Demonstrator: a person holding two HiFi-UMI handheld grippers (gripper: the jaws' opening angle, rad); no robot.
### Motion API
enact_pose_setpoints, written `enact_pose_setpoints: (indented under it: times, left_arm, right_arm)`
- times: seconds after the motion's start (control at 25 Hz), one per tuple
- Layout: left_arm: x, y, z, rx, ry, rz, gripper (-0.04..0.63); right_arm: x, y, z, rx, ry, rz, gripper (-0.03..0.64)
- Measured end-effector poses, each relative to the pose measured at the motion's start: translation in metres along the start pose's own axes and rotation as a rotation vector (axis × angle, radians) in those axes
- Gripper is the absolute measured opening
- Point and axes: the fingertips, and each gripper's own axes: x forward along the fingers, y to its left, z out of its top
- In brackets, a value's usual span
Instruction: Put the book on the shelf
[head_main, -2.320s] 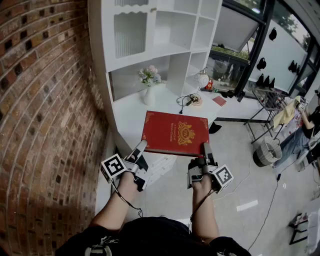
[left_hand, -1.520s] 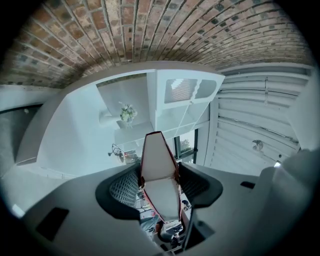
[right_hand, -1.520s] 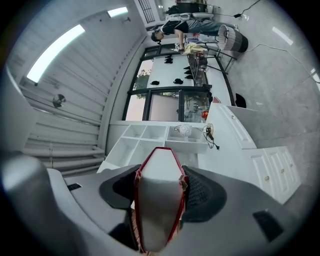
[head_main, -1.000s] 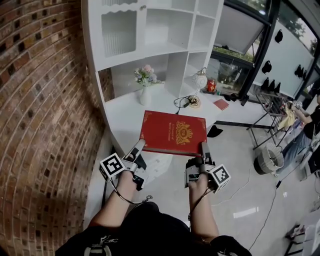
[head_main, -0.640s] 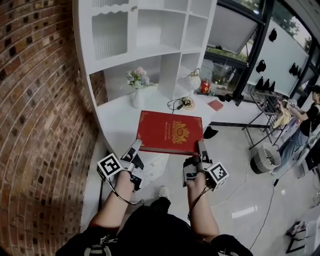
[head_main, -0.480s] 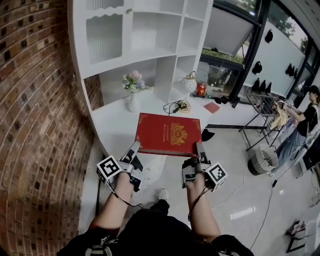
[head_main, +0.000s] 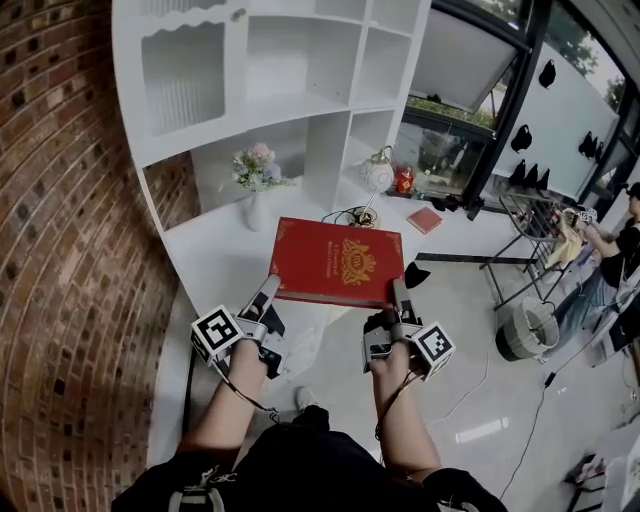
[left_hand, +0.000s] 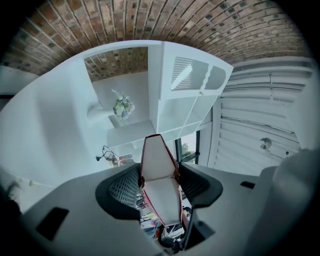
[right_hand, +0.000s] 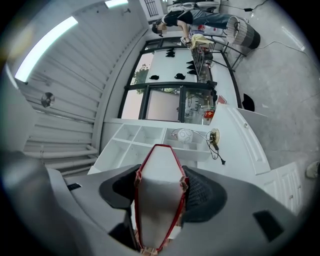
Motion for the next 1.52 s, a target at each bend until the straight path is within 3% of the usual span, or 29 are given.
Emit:
enact_pose_setpoints:
  times: [0.28,0.52,0.88,1.08,1.52]
  left_arm:
    - [0.069,0.034,0.018,0.018,-0.008,0.121,0.252]
    - [0.139,0.061,0.04,-0.003,-0.044,0.086,0.252]
    - [0.212,0.111,0.083,-0.016,-0.087,0.116,0.252]
    - [0.229,0.127,0.106,0.002,-0.129,0.176,0.252]
    - [0.229,0.118,0.134,0.045,-0.322,0.168,0.252]
  right_arm:
    - [0.08,-0.022,0.031,0.024,0.023,-0.01,0.267]
    - [0.161,-0.048,0.049,0.037,0.071,-0.039,0.267]
    - [0.273,-0.083,0.053,0.039,0.147,-0.054,0.268]
    - [0.317,-0.085,0.049,0.041,0.189,-0.061,0.268]
    - [0.387,-0.081,0.019,0.05,0.383,-0.014,0.268]
